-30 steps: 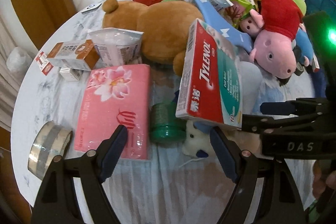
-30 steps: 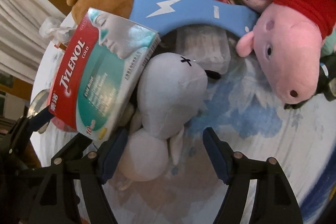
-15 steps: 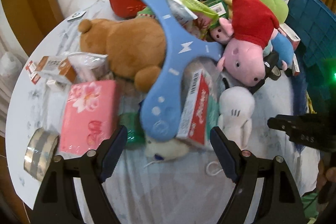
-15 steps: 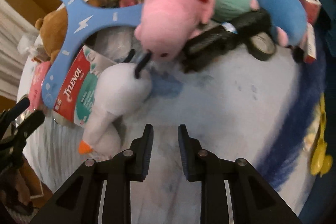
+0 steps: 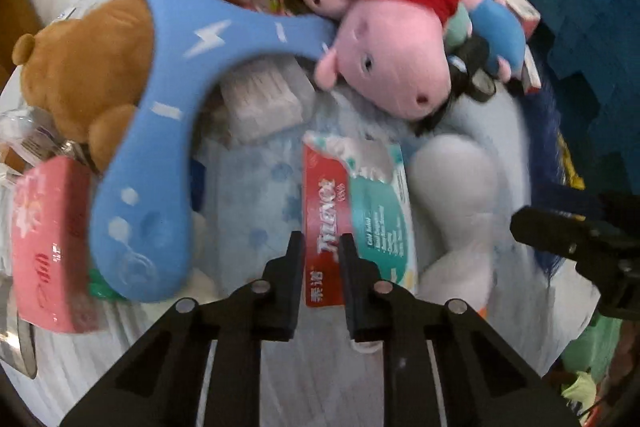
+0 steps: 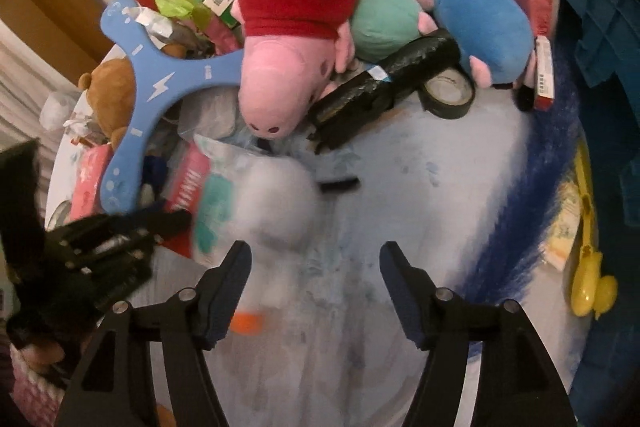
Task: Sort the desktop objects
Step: 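Grasp the Tylenol Cold box with left gripper while right grasps a white plush toy, then lift the Tylenol box and white plush over the blue crate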
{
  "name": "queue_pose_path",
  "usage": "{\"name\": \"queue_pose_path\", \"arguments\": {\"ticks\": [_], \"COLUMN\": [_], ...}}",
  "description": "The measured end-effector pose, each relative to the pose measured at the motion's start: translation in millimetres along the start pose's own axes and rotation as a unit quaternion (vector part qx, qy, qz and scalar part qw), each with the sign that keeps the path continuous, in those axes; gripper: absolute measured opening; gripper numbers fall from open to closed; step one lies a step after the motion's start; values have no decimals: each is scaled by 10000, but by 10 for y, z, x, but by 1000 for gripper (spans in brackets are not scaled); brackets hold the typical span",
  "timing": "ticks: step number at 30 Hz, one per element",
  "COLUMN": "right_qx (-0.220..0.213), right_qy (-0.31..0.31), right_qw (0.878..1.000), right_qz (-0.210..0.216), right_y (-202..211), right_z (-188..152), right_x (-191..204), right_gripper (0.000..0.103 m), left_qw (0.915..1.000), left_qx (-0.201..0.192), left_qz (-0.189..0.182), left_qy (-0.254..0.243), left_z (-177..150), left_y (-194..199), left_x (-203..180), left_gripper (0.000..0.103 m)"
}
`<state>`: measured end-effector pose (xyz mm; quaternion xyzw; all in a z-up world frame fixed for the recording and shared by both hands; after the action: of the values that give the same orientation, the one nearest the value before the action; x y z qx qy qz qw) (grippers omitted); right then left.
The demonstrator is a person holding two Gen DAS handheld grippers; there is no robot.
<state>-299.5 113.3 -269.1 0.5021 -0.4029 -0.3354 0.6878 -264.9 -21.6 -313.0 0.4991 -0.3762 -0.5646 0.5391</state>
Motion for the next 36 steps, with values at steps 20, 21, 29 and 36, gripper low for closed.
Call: {"name": "queue_pose_path", "arguments": {"ticks": [20,21,29,36], "right_qx": [368,329,382,242], "right_qy": [-346,-327,-278,-183], "right_qw": [9987,9989,9988,9995], "right_qz": [7,-65,-148,-87], "right_y": [-456,-417,-416,-382], "right_z": [-62,-55,1,8], "right_x": [-209,-236,-319,-278], "right_gripper": [43,43,47,44], "left_qw": [9994,9992,9975,9984], "left_qx": [189,157,406,-2], "left_qz": [206,281,528,553], "left_qy": [-212,-242,-235,-149], "left_z": [229,245,260,196], "left_y": [-191,-202,-434,-132], "left_x": [-266,-303,-411,-406], "left_gripper": [61,61,72,71]}}
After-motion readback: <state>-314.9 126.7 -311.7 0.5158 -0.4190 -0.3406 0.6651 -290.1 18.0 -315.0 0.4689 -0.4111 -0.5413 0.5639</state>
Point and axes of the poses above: each gripper's, at about its wrist camera, not at the fingertips, and y roughly against the way its jaws point, x to its left, z to its top, the point moved 8 cm from there along -y, roughly the way its jaws point, and after that the axes turned 8 degrees about x, right-handed, at the moved point
